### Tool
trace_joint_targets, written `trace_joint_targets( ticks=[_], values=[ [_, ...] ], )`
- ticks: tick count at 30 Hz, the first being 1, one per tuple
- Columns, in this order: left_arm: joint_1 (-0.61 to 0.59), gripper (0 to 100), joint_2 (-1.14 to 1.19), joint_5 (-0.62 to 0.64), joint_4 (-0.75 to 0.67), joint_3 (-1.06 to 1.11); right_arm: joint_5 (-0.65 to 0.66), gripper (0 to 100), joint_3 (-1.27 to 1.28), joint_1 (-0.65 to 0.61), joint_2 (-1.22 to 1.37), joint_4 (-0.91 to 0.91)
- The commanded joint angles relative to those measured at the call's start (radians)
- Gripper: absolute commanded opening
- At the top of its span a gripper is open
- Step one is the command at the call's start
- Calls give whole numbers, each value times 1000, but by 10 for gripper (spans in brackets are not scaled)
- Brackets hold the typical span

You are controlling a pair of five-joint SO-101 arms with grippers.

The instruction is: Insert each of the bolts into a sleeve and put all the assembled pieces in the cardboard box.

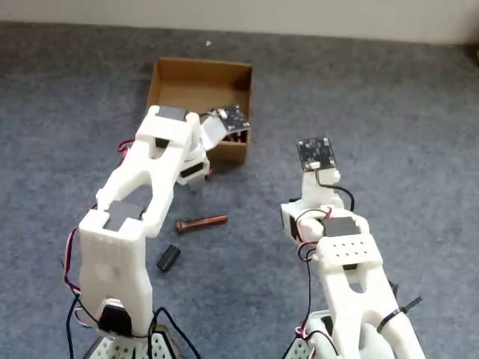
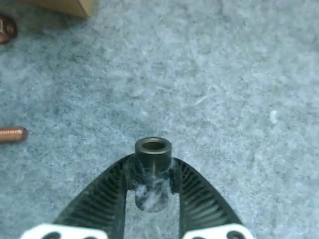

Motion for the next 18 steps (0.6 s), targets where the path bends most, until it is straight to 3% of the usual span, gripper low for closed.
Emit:
trace_joint_targets(
  ticks=[1,8,14,18],
  values=[
    [38,191,30,-12,-5,-62,-3,5,-5,12,-31,-24],
    [96,2,19,-11,3,-54,-3,5,27,12,-31,-58],
    [105,5,-61,-3,84,-48,-3,5,27,12,-31,-58],
    [99,5,-151,103,127,-48,-3,5,27,12,-33,-58]
  ],
)
